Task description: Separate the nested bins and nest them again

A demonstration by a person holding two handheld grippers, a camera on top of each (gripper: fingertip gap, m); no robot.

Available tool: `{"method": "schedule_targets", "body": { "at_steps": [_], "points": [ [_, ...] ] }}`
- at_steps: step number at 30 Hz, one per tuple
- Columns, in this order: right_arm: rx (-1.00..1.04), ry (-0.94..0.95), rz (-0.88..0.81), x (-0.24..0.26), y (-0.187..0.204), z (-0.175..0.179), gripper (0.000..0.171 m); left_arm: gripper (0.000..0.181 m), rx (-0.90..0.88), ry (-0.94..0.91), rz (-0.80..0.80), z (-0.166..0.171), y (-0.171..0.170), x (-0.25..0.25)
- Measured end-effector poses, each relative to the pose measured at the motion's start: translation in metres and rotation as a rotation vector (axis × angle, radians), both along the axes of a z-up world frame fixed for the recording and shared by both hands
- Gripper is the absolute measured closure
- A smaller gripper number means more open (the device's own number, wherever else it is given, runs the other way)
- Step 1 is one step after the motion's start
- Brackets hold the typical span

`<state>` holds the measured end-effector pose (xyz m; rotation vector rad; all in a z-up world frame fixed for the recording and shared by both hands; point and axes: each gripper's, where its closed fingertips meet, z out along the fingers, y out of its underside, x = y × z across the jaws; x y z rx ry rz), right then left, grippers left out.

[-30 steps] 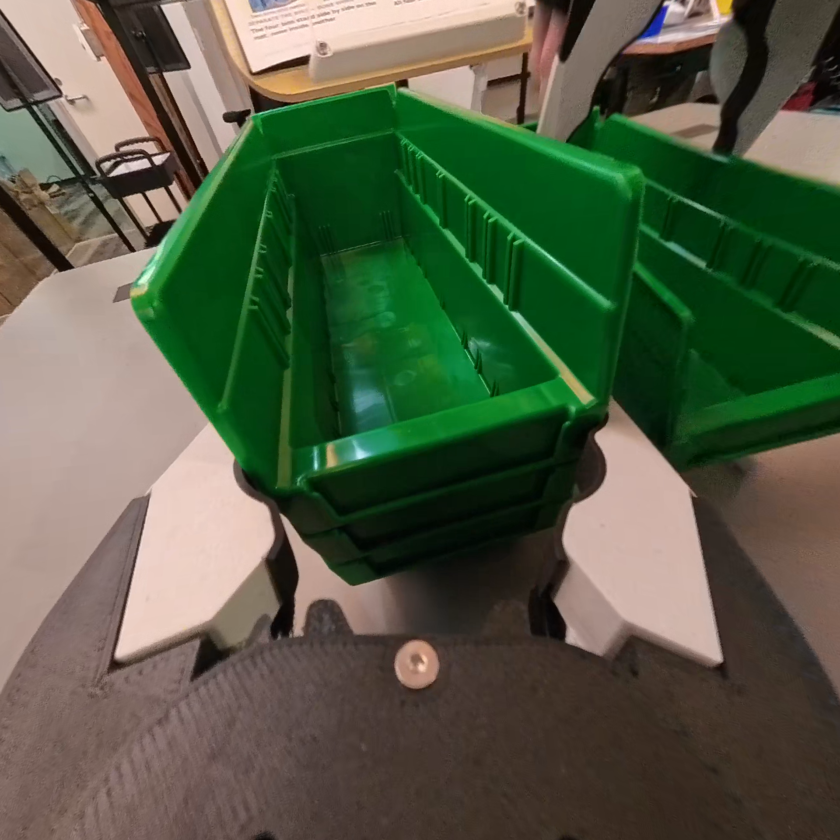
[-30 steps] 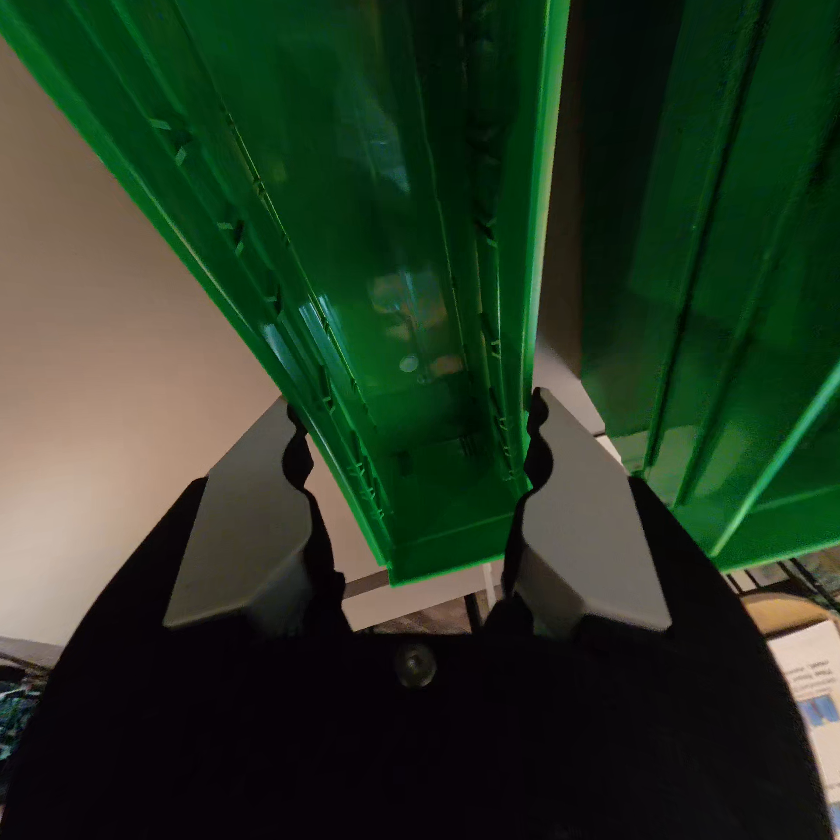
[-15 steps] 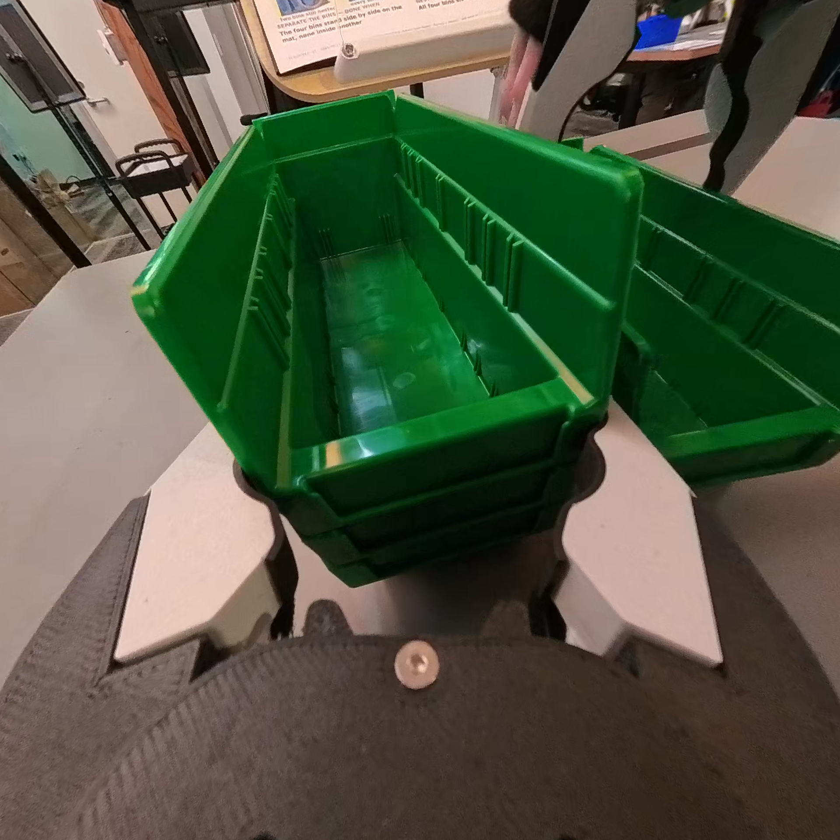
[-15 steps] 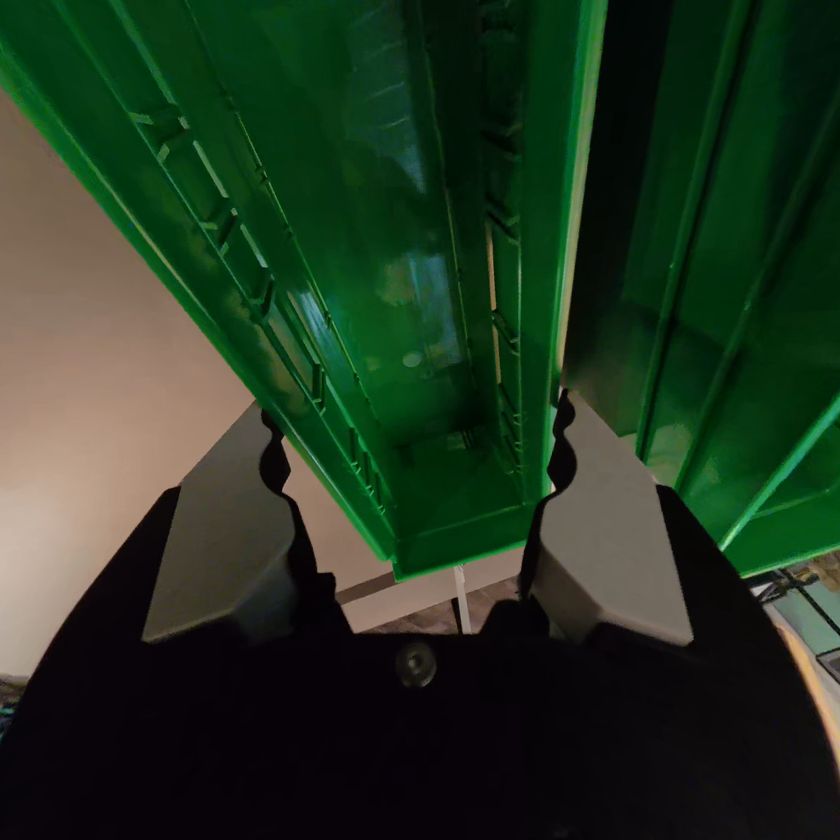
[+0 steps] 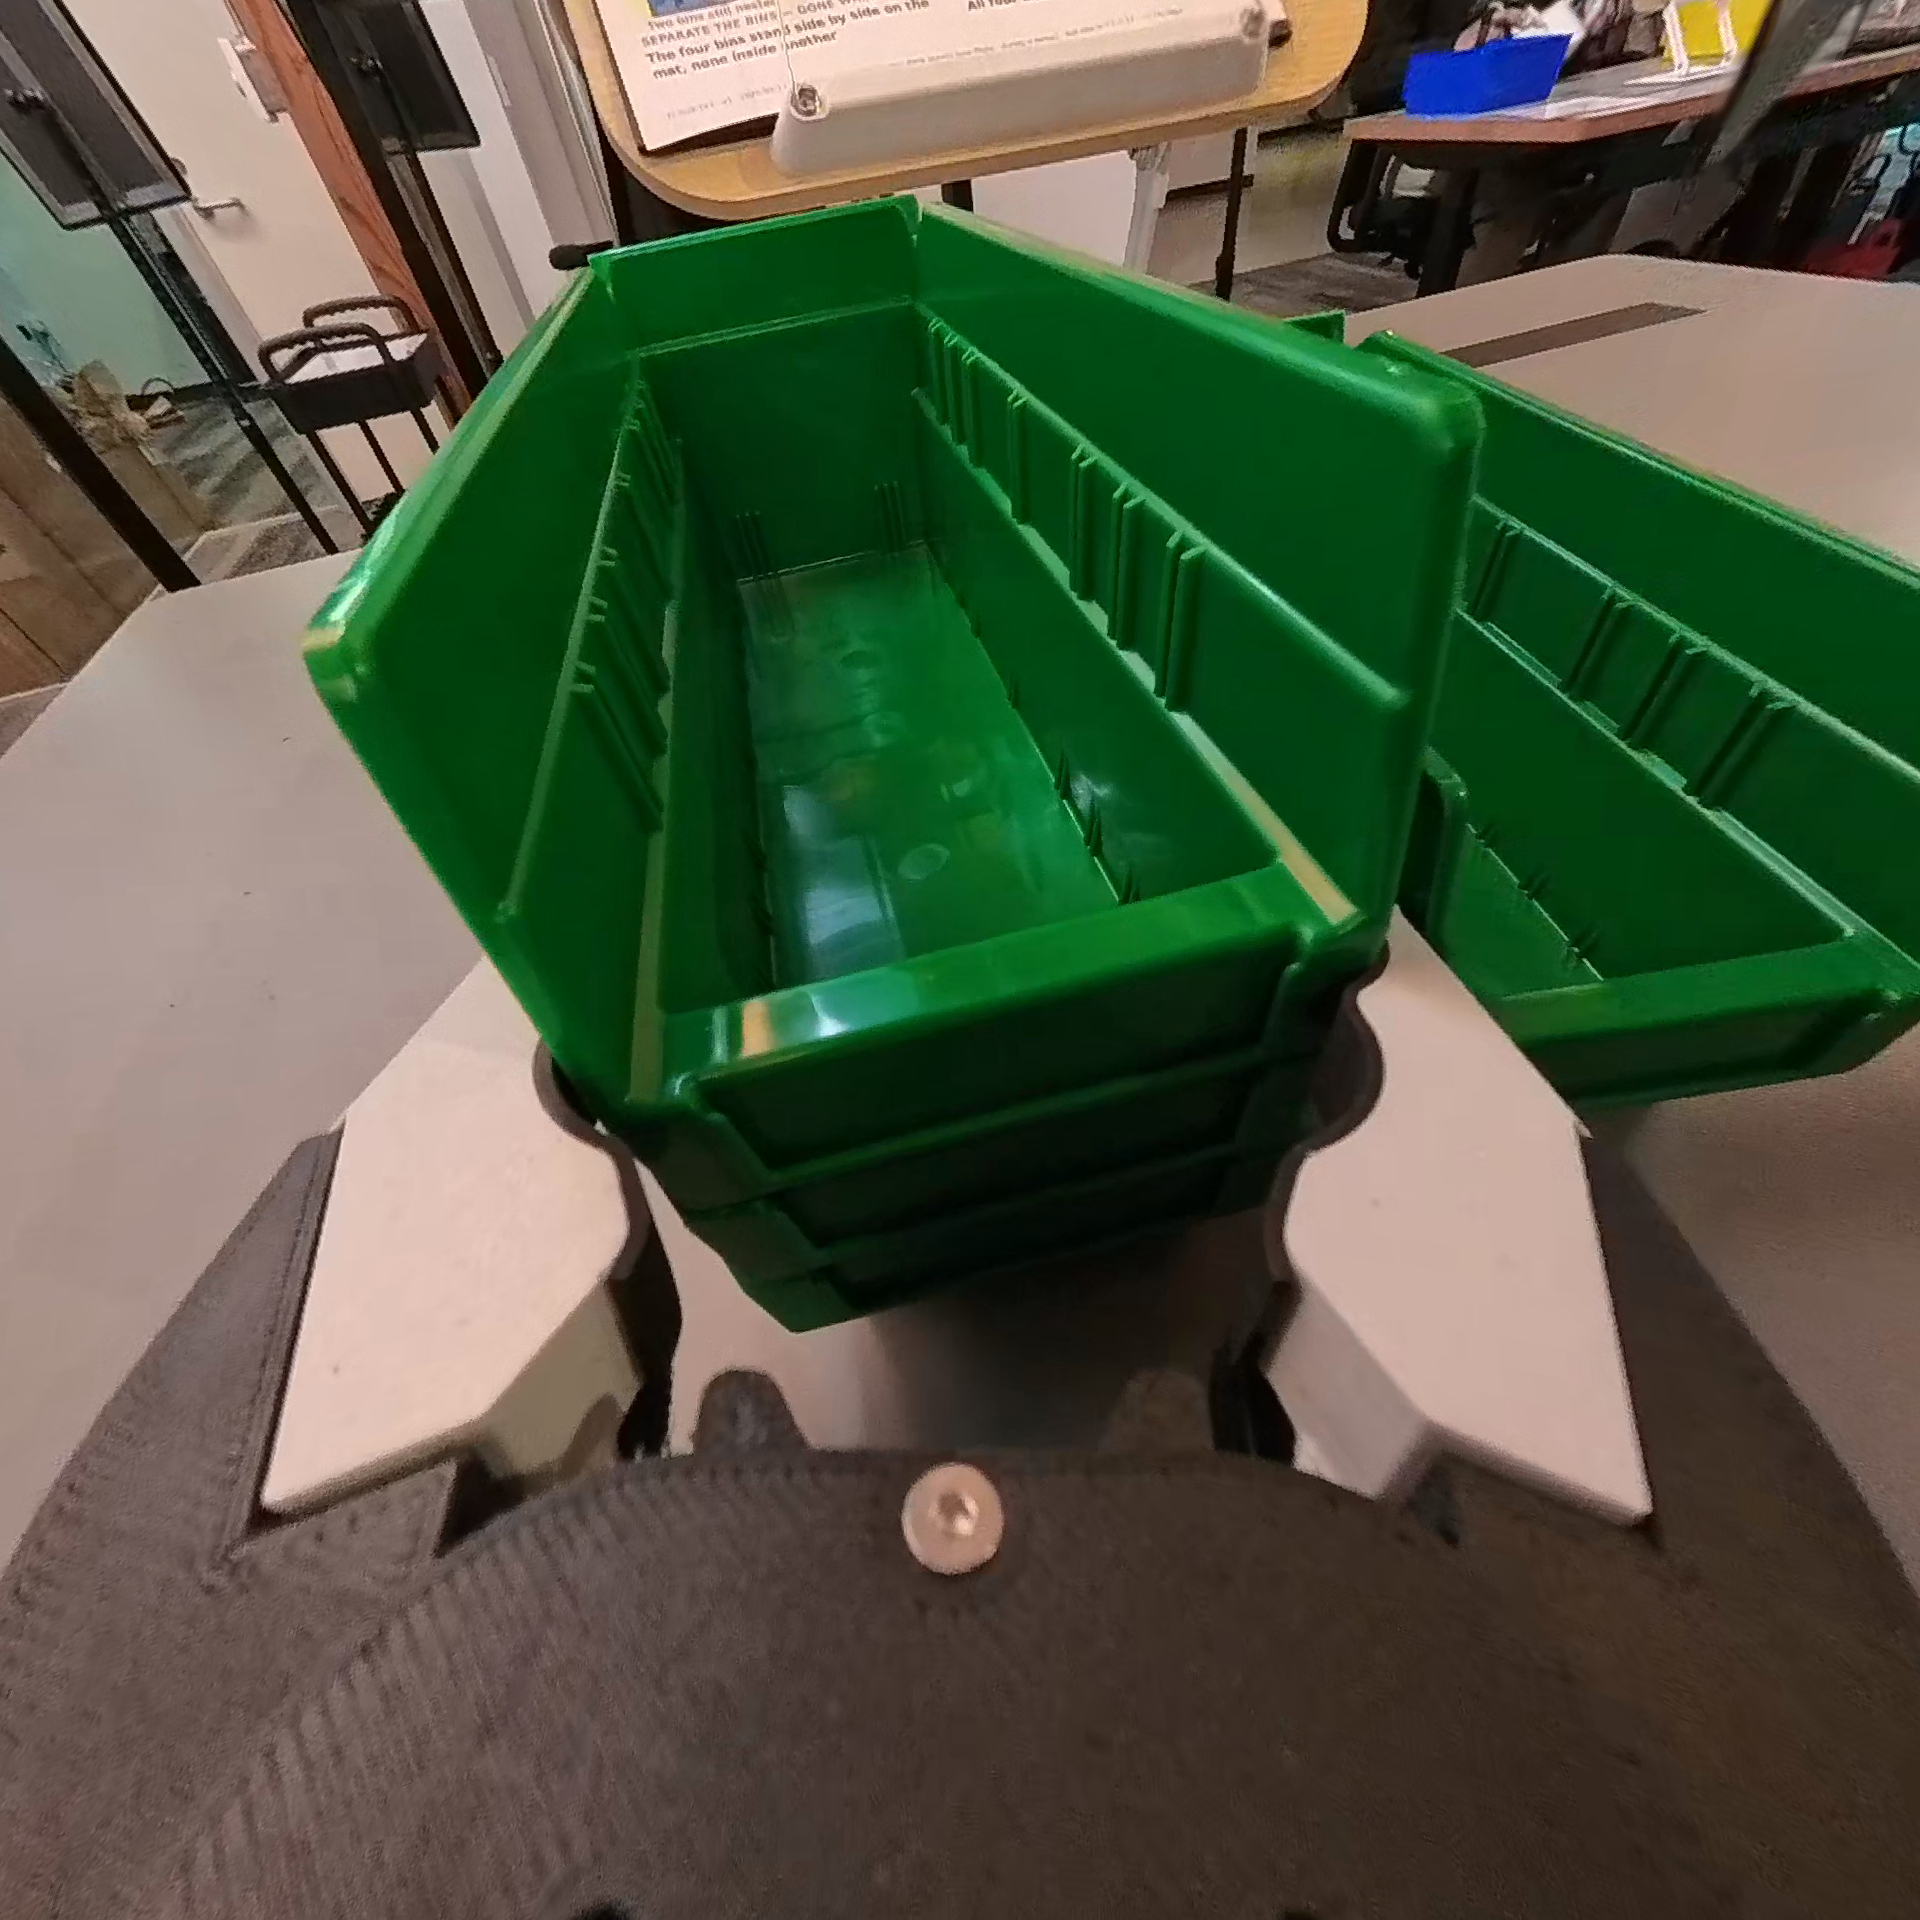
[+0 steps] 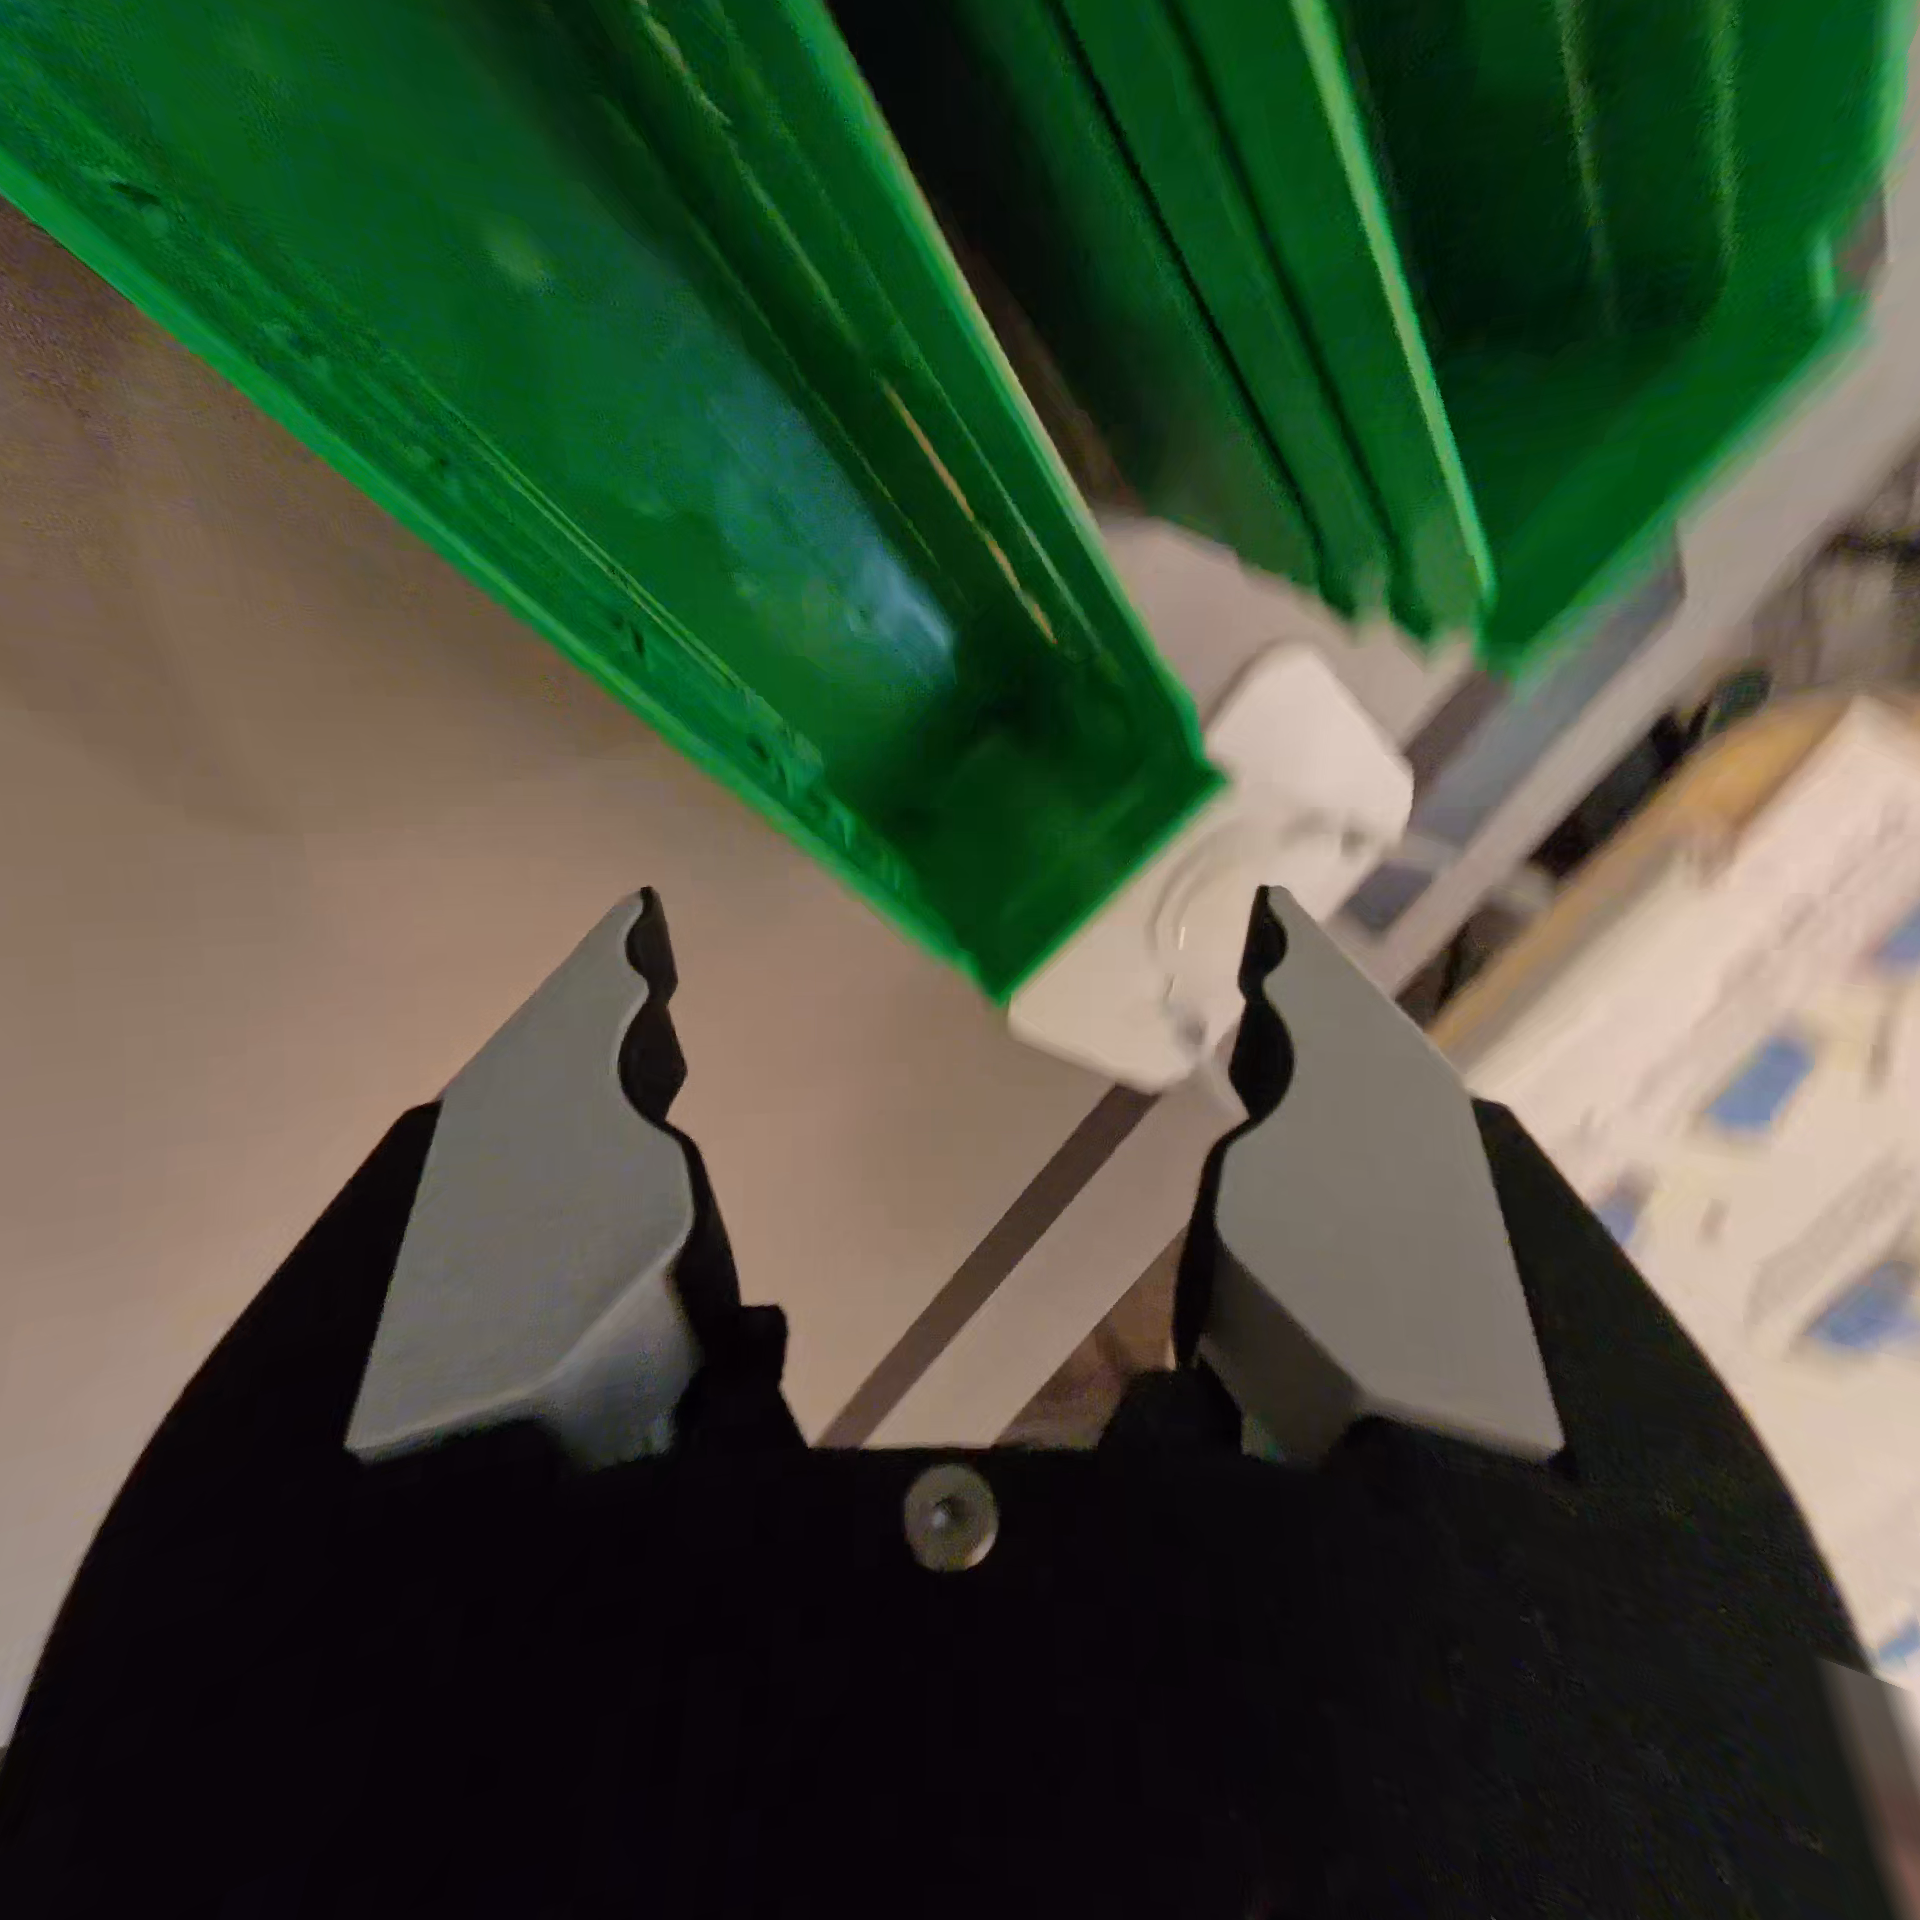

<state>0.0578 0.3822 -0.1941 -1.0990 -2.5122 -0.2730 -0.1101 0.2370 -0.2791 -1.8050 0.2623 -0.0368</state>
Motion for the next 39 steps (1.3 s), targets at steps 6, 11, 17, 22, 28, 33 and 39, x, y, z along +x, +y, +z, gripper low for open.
{"method": "schedule_targets", "body": {
  "at_steps": [6, 11, 17, 22, 28, 33, 39],
  "points": [
    [0.002, 0.207, -0.779, 0.212, 0.051, 0.026, 0.071, 0.044, -0.019, -0.028, -0.006, -0.002, -0.002, -0.003],
    [-0.050, 0.098, -1.473, 0.454, -0.005, -0.058, 0.065, 0.045, -0.021, -0.034, -0.012, -0.002, -0.002, -0.002],
    [-0.112, 0.026, -1.839, 0.590, -0.094, -0.127, 0.072, 0.045, -0.022, -0.039, -0.016, -0.002, -0.003, -0.002],
    [-0.148, -0.006, -1.878, 0.614, -0.115, -0.139, 0.066, 0.045, -0.025, -0.038, -0.014, -0.002, -0.003, -0.002],
    [-0.150, -0.058, -1.854, 0.621, -0.120, -0.148, 0.062, 0.046, -0.027, -0.039, -0.014, -0.003, -0.003, -0.002],
    [-0.166, -0.035, -1.846, 0.620, -0.119, -0.151, 0.065, 0.046, -0.030, -0.043, -0.014, -0.003, -0.003, -0.003],
    [-0.208, -0.011, -1.851, 0.615, -0.123, -0.153, 0.059, 0.046, -0.033, -0.044, -0.012, -0.004, -0.004, -0.003]
  ]
}}
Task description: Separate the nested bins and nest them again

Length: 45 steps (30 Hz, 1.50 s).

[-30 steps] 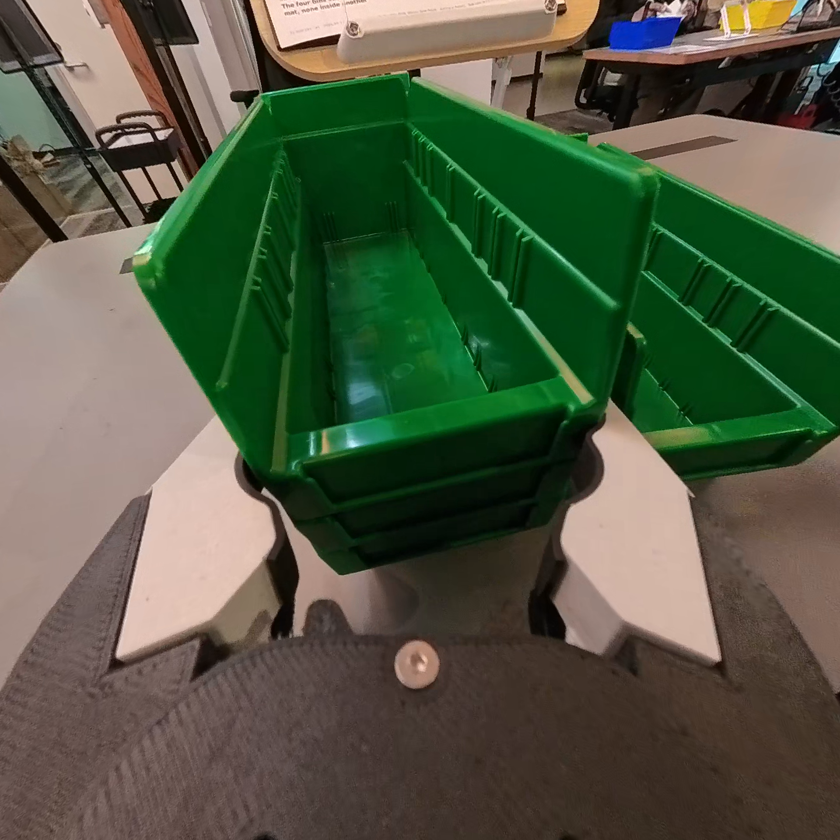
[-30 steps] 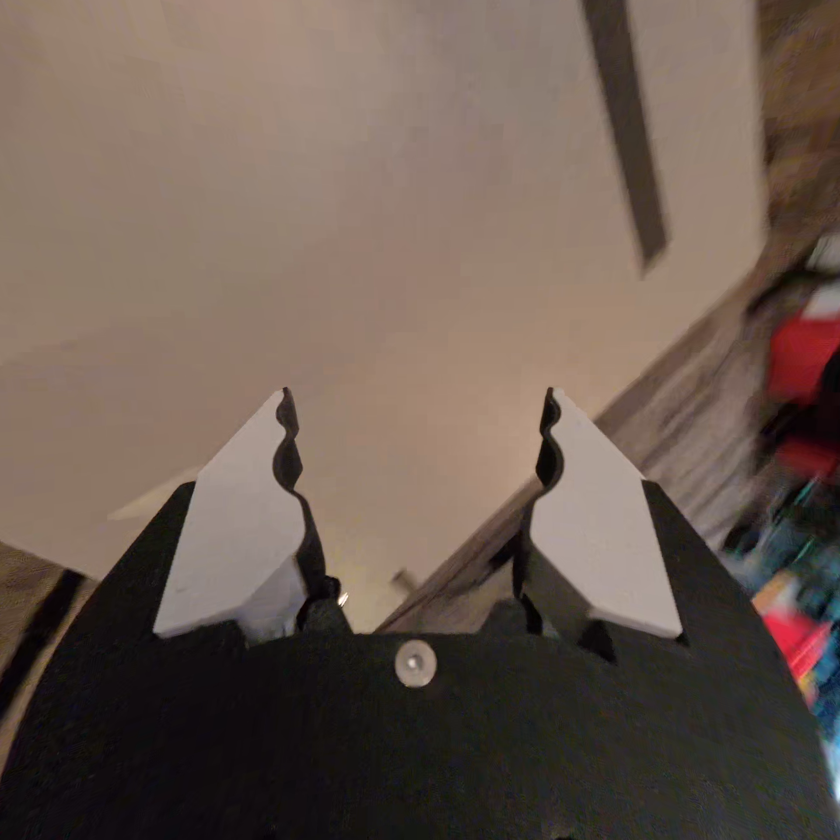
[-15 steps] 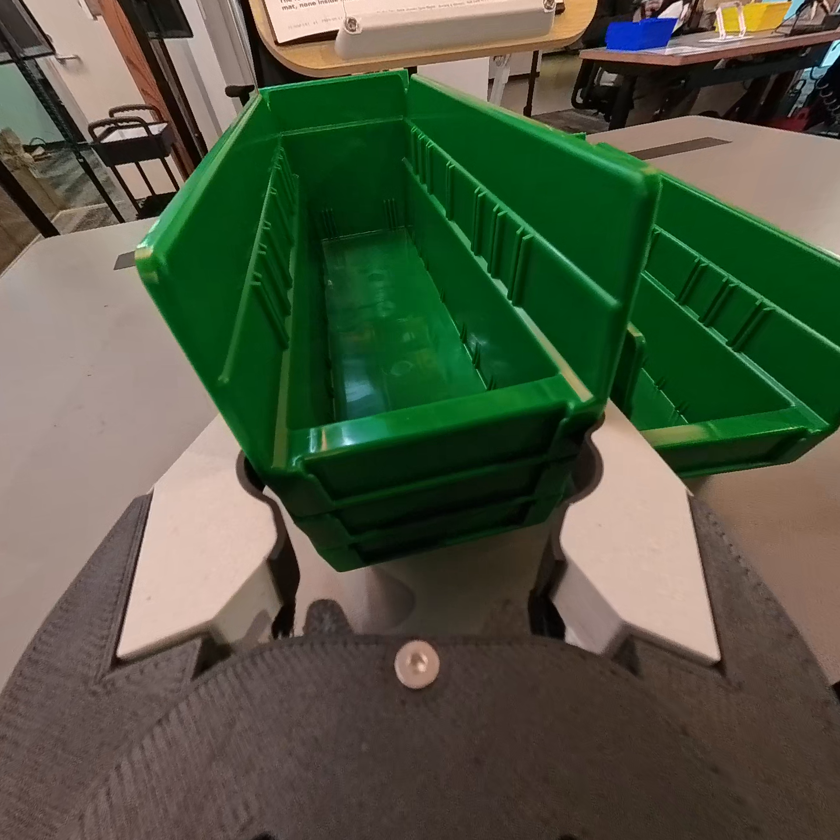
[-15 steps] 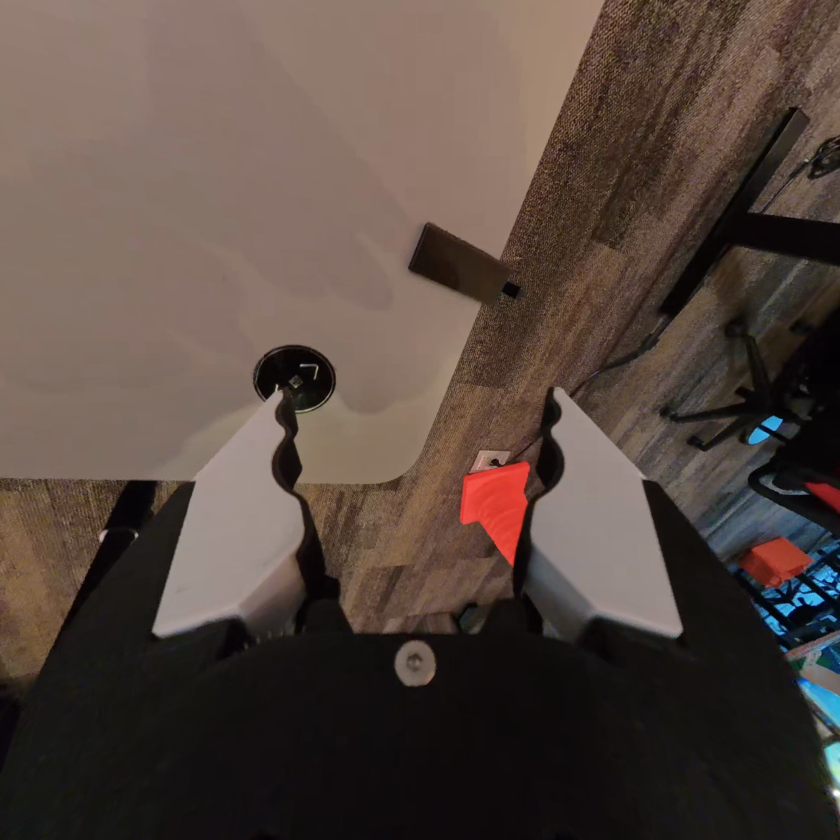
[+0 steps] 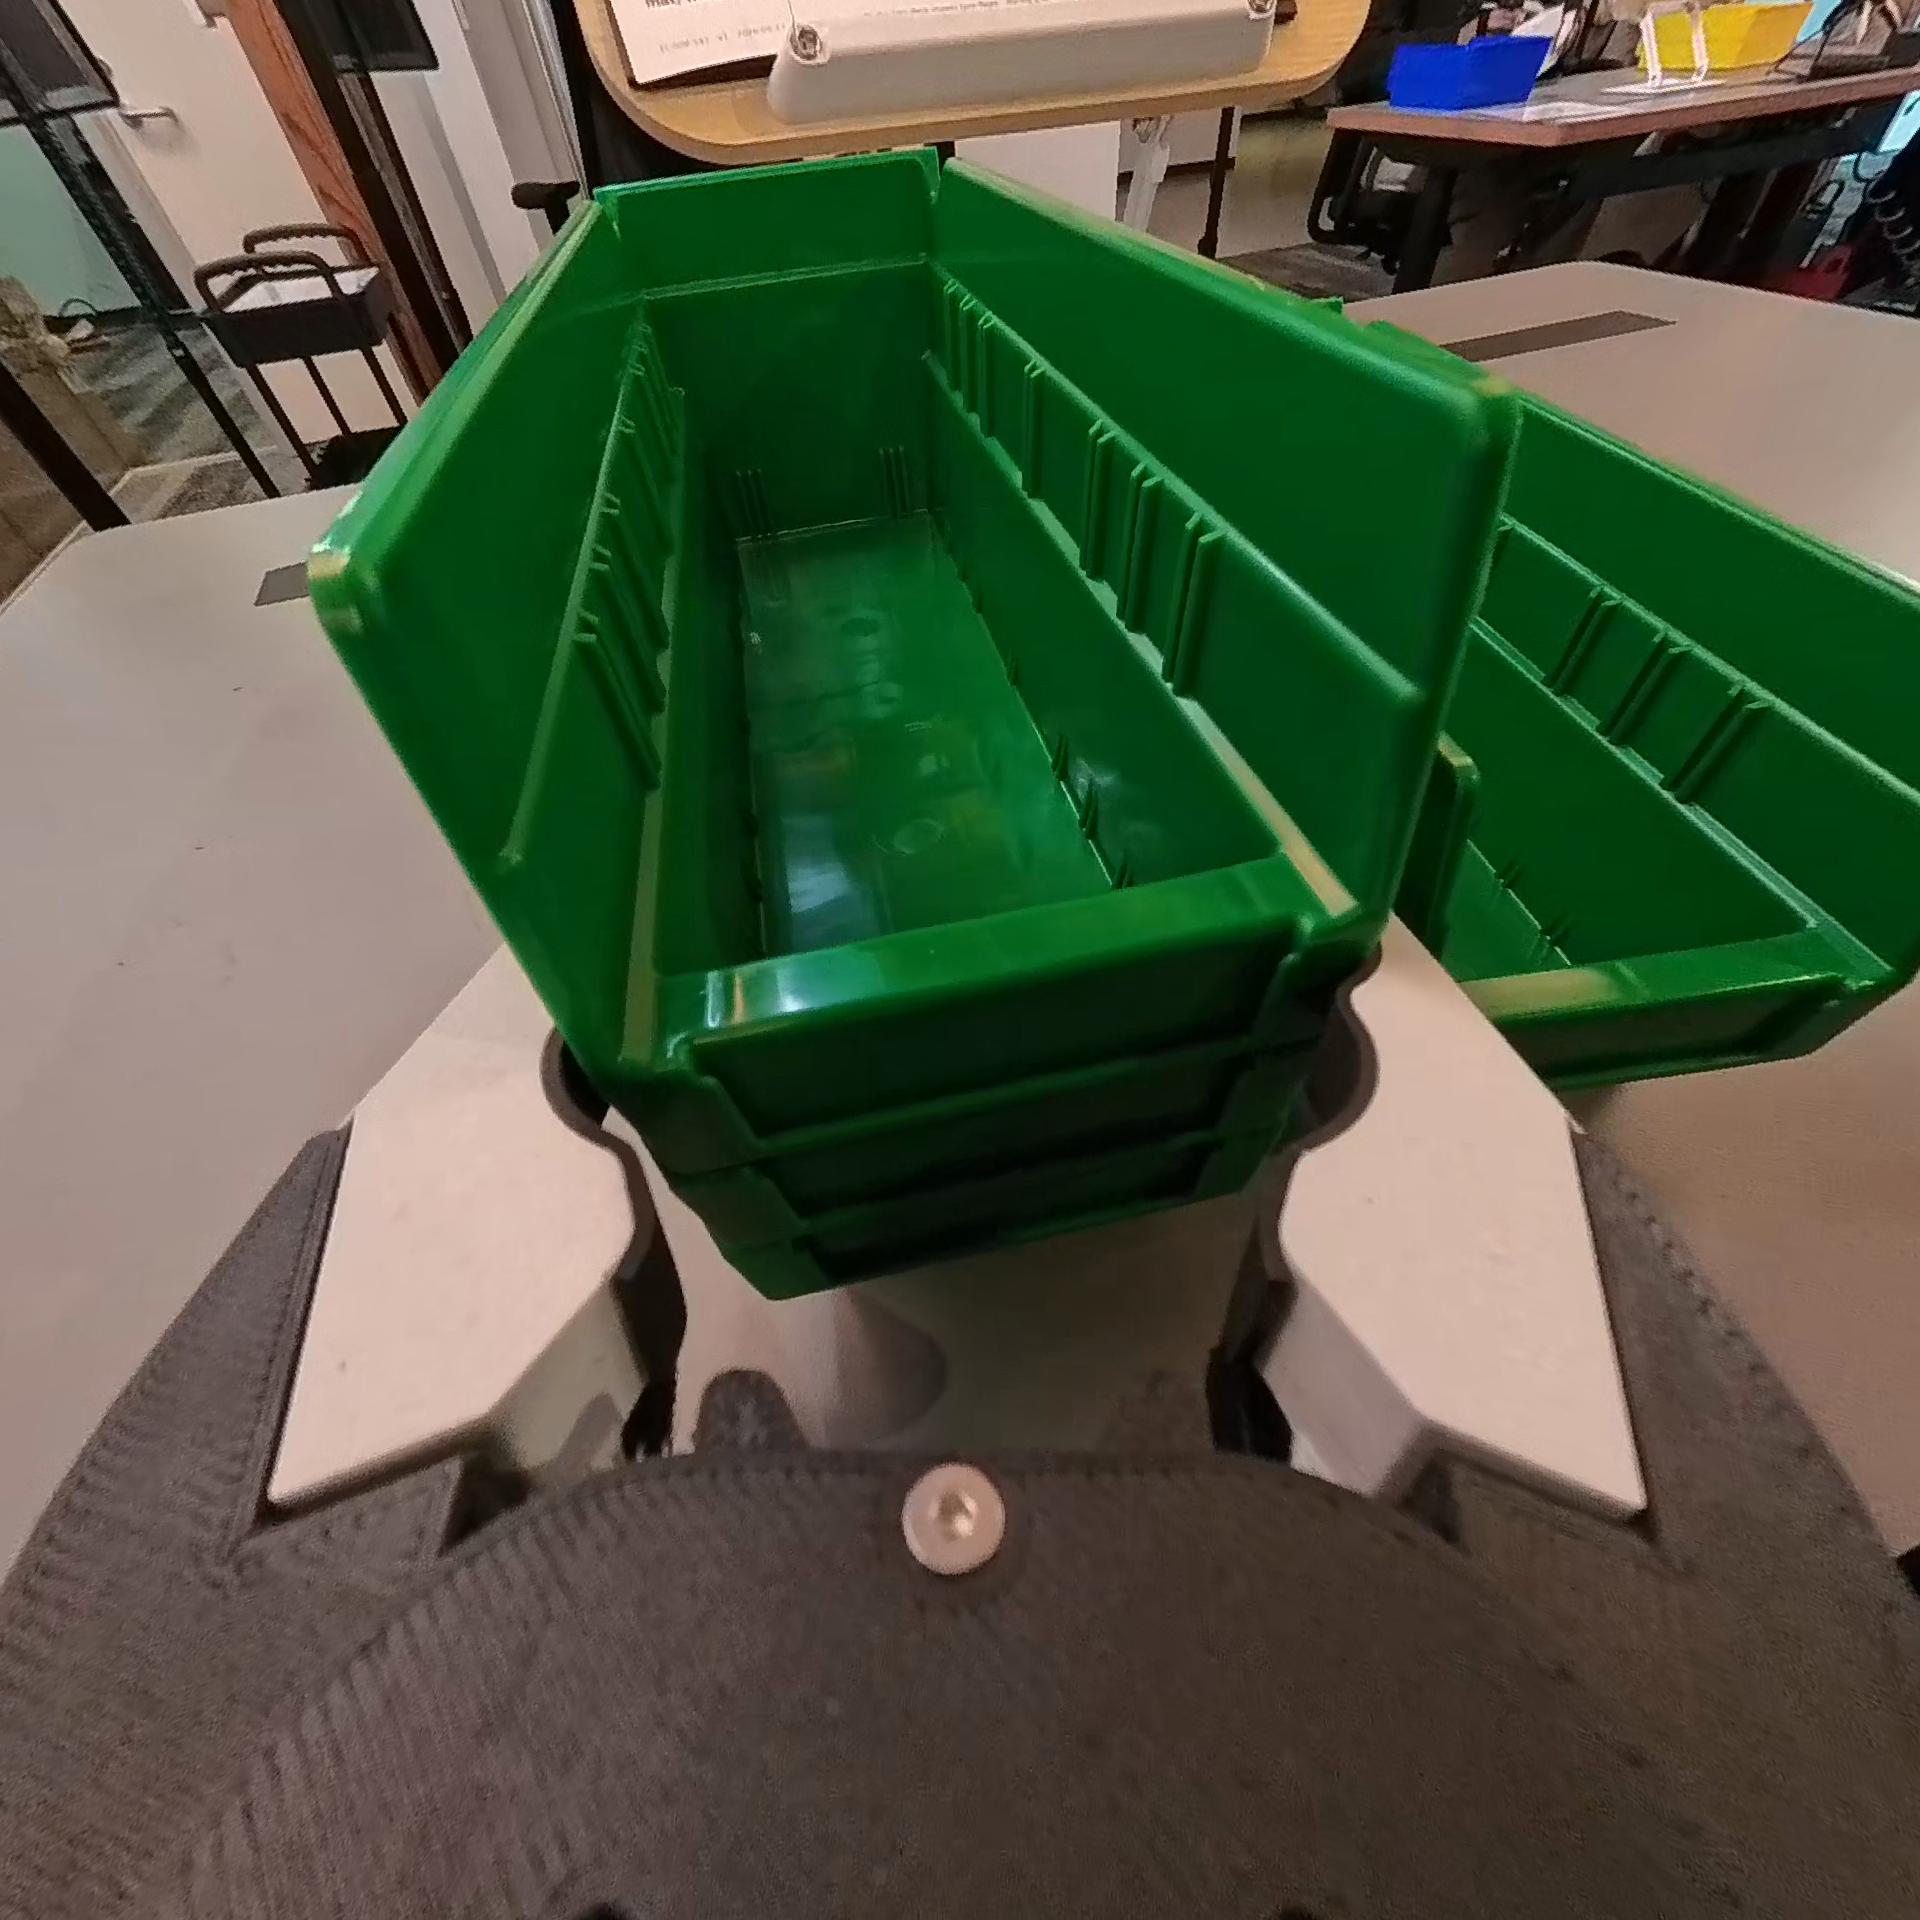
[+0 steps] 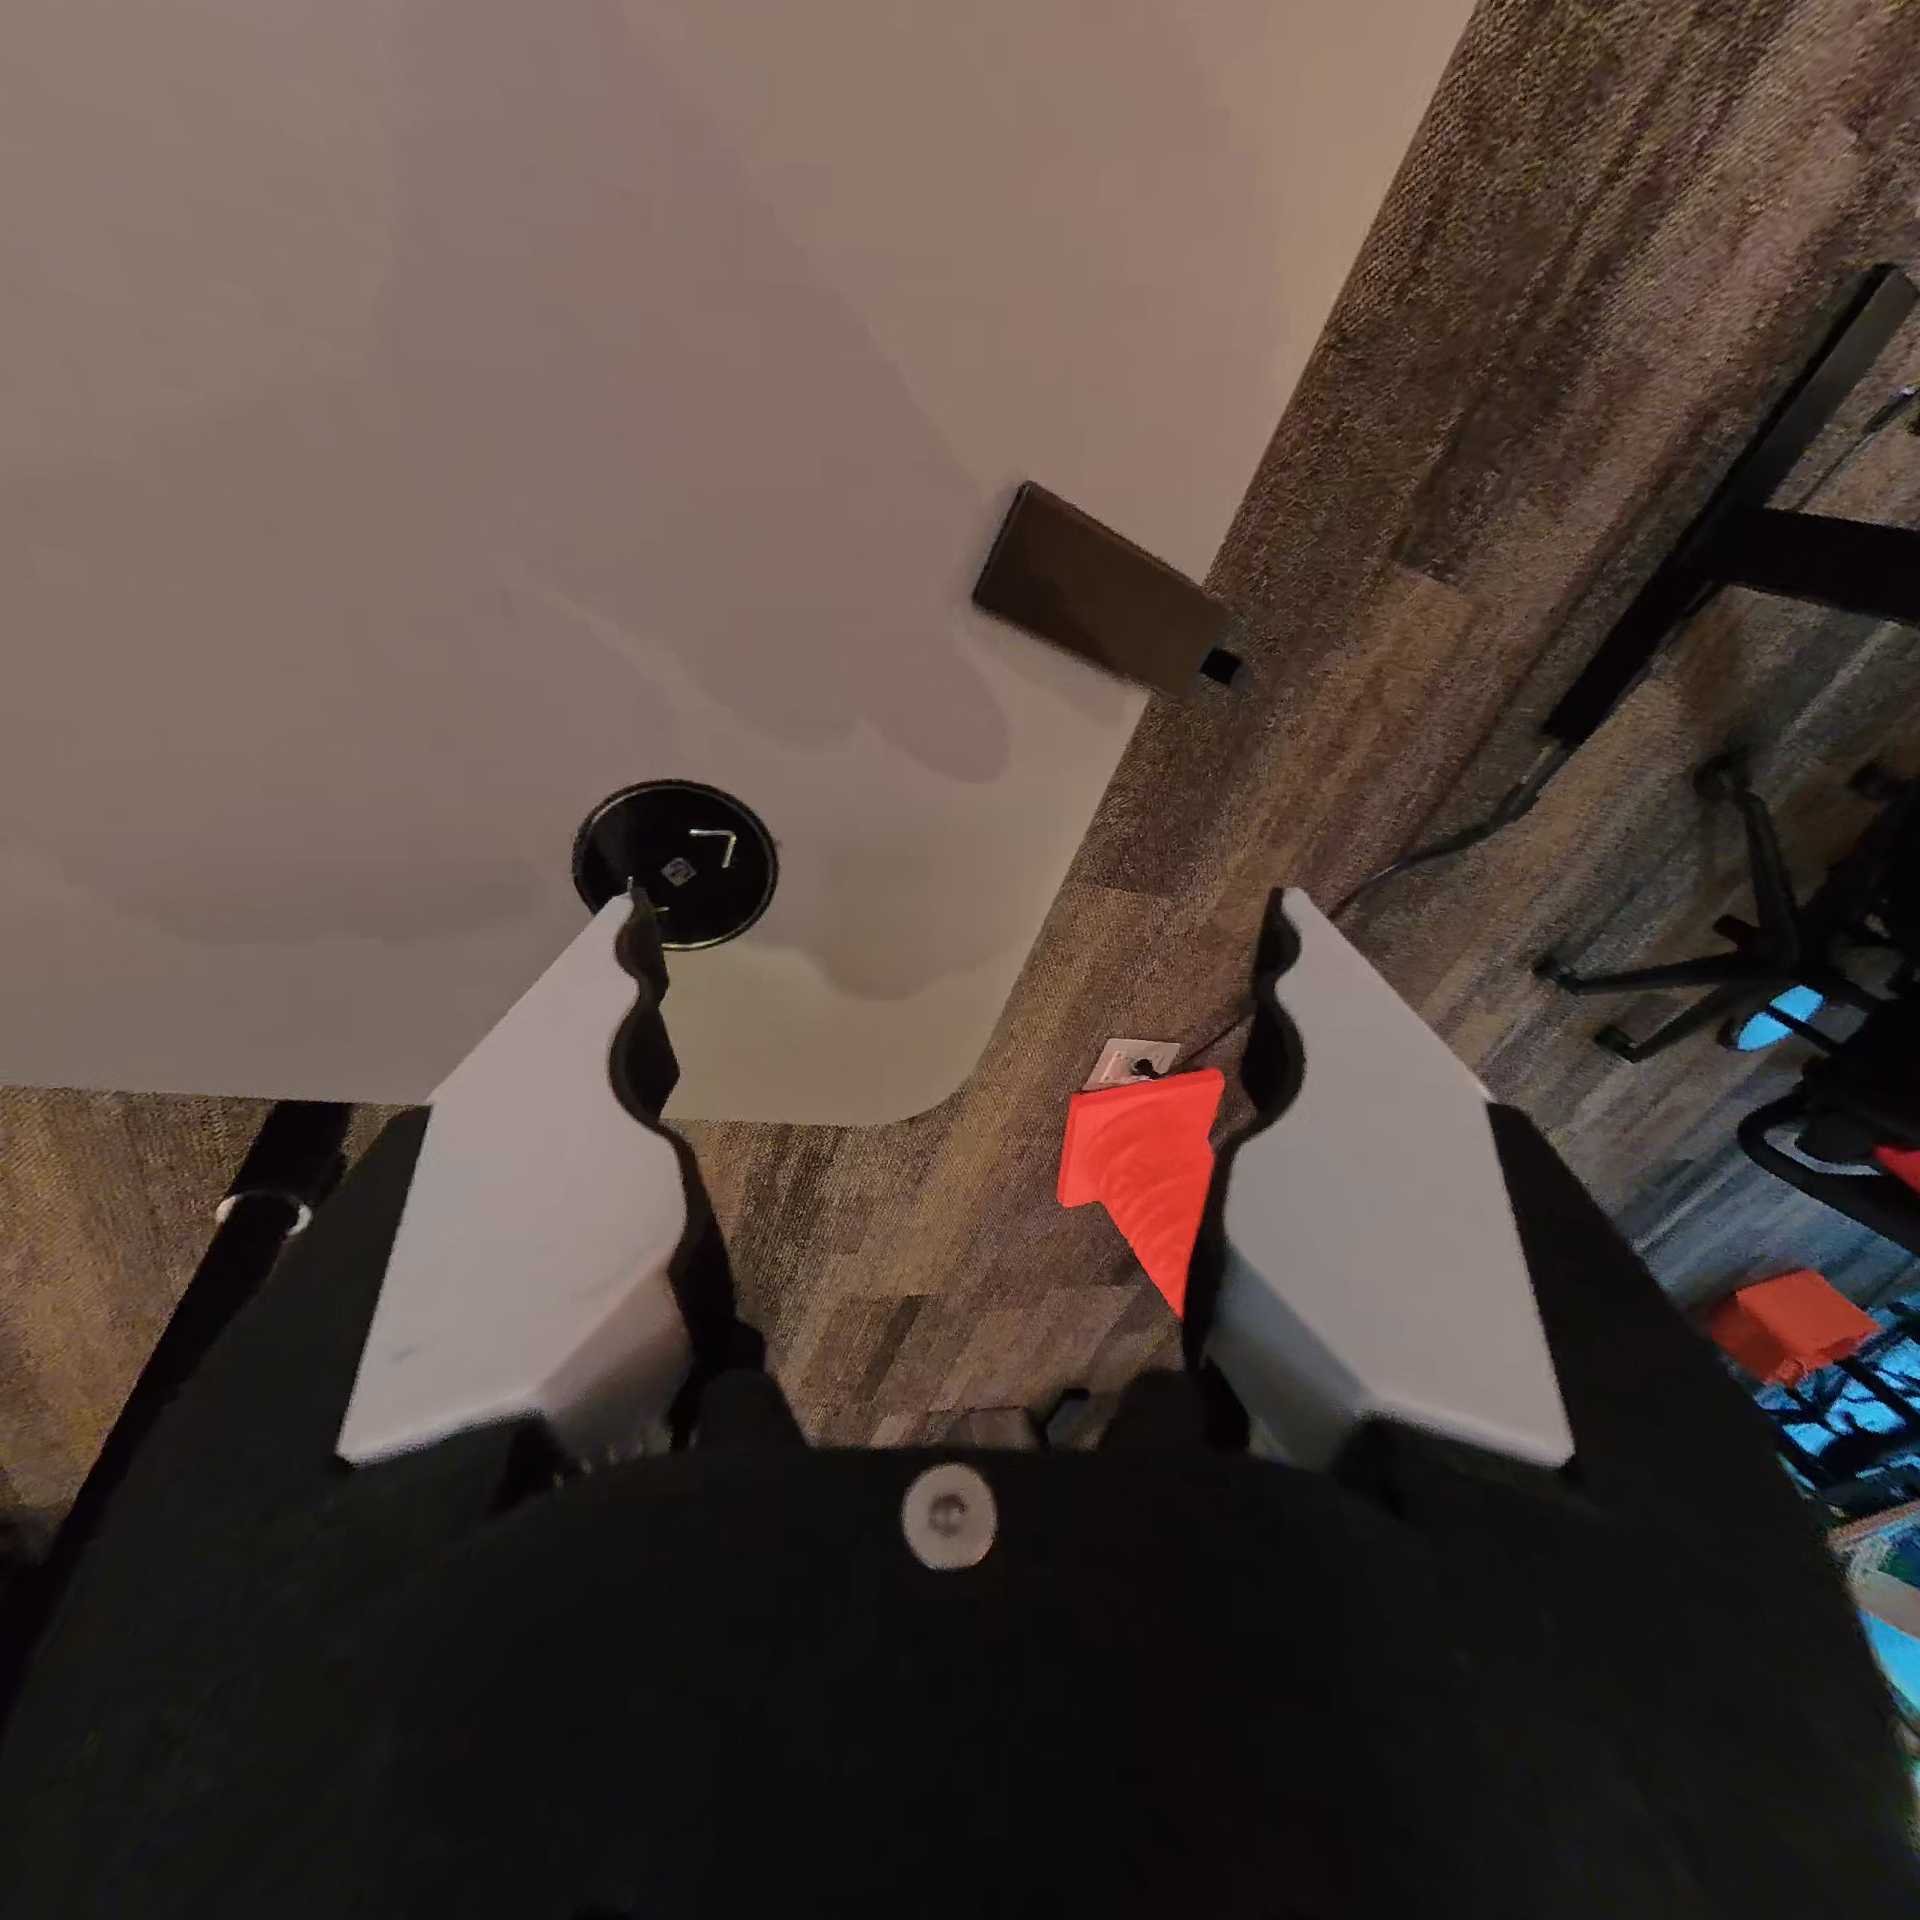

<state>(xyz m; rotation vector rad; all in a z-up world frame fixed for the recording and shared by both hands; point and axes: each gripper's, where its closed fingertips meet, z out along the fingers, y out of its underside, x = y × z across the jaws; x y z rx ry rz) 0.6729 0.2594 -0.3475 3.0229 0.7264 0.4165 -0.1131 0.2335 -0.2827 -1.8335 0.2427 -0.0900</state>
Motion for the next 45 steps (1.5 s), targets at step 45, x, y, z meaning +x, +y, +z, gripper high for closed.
{"method": "schedule_targets", "body": {
  "at_steps": [45],
  "points": [
    [0.000, 0.042, -0.047, 0.009, 0.015, 0.004, 0.068, 0.045, -0.008, 0.024, 0.012, 0.004, 0.002, 0.000]
  ]
}}
